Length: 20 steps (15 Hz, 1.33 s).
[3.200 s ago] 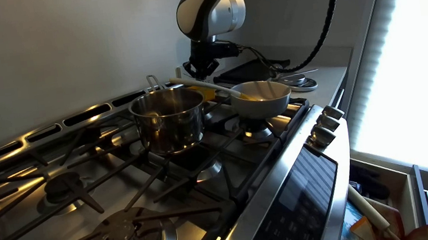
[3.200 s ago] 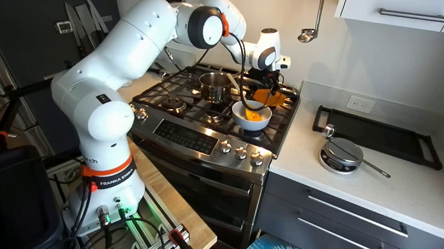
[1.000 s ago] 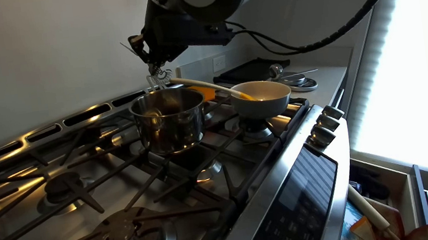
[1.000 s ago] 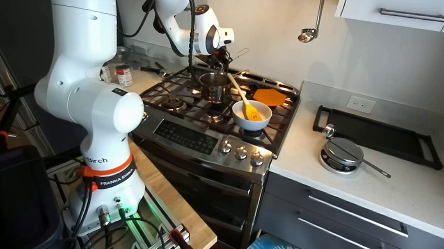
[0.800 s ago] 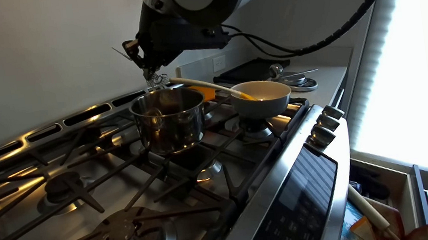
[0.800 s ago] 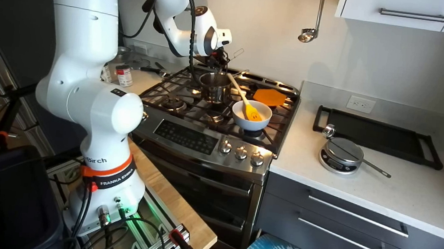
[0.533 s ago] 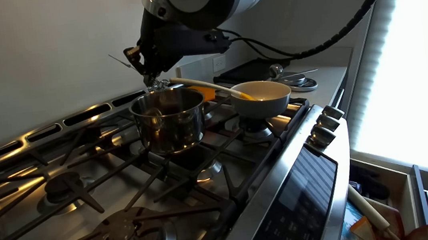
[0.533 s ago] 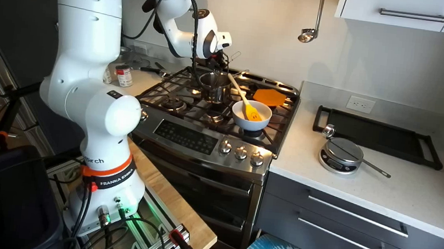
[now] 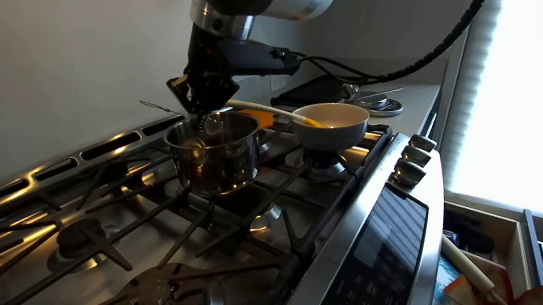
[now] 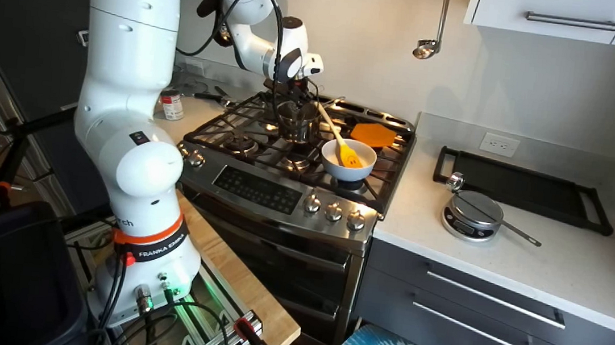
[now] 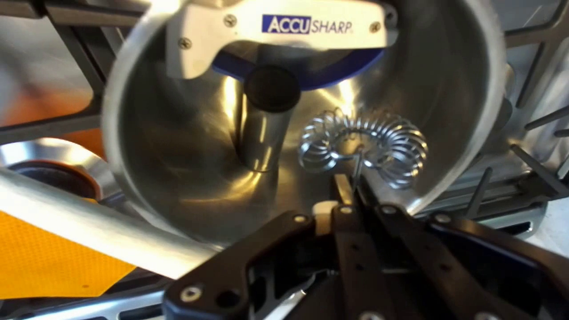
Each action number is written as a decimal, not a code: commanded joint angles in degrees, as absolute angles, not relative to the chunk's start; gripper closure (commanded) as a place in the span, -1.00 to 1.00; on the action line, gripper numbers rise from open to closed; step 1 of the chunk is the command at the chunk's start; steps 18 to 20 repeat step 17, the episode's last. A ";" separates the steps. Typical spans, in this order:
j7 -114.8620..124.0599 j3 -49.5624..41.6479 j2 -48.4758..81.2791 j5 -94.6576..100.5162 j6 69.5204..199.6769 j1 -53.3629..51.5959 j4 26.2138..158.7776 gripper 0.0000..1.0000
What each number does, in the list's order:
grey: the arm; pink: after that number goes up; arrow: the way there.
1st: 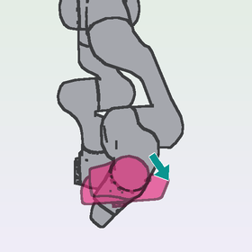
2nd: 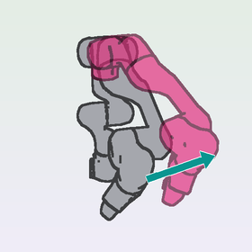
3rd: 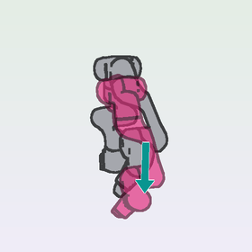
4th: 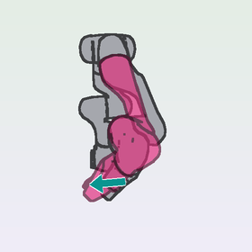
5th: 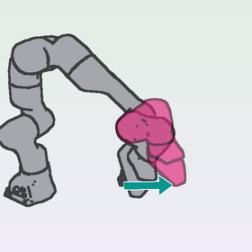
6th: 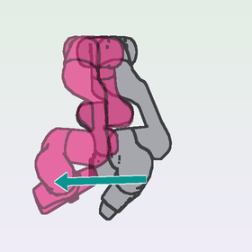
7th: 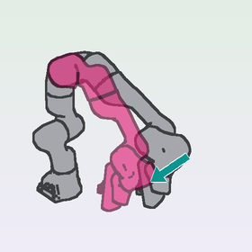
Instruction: Place the mixer in the pot
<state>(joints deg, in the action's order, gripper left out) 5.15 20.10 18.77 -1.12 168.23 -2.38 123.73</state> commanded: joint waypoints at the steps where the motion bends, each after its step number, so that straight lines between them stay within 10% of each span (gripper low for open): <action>1: 2.64 17.52 15.64 -5.15 164.59 -2.80 126.36 0.39; 11: -27.74 42.54 16.80 -29.40 171.87 16.28 123.72 -1.00; 20: -25.30 41.96 11.72 -32.44 172.83 18.21 126.19 -1.00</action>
